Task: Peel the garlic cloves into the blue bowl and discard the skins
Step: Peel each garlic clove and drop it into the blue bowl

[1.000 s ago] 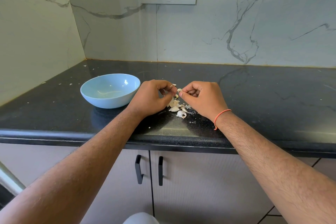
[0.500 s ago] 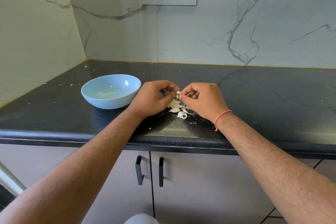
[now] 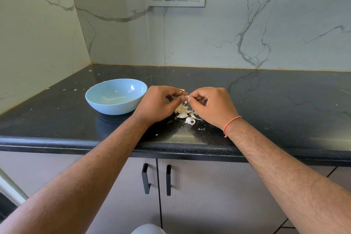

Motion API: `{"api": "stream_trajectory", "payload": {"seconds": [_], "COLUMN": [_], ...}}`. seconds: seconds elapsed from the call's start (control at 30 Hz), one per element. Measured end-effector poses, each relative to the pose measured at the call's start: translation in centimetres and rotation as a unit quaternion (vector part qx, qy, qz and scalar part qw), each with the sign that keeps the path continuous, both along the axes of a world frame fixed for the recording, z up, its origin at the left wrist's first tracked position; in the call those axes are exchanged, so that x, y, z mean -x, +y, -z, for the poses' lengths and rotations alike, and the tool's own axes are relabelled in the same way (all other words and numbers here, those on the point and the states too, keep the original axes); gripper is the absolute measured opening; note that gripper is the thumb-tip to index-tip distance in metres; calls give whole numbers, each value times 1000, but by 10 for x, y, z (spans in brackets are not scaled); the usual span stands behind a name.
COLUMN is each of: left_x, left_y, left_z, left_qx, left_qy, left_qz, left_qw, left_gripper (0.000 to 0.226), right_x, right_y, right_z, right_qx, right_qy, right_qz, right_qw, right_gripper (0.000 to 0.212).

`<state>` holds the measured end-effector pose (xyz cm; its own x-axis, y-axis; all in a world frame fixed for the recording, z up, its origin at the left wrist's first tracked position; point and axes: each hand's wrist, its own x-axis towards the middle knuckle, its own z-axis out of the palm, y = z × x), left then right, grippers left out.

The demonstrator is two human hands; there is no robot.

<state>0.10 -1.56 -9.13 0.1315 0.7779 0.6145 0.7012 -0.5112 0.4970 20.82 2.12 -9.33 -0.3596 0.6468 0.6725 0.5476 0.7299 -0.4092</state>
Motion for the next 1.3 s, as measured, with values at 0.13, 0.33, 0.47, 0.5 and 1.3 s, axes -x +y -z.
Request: {"api": "stream_trajectory", "payload": {"seconds": [0.13, 0.33, 0.47, 0.5, 1.3], "left_x": [-1, 0, -1, -1, -3], "left_y": [-1, -2, -3, -3, -5], "left_z": [0, 0, -1, -1, -3], "left_qx": [6, 17, 17, 17, 47], "left_qy": [-8, -20, -21, -21, -53], "left_qz": [-1, -14, -14, -13, -17], "left_qw": [1000, 1000, 1000, 1000, 997], "left_gripper": [15, 11, 10, 10, 1], "right_x": [0, 0, 0, 0, 6], "right_y": [0, -3, -4, -4, -7], "right_z": [0, -1, -2, -2, -2], "right_qx": [-9, -11, -23, -26, -114], "right_qy": [-2, -5, -7, -7, -43], "right_qz": [9, 7, 5, 6, -6], "right_qw": [1000, 1000, 1000, 1000, 992], "right_gripper": [8, 8, 9, 9, 14]}}
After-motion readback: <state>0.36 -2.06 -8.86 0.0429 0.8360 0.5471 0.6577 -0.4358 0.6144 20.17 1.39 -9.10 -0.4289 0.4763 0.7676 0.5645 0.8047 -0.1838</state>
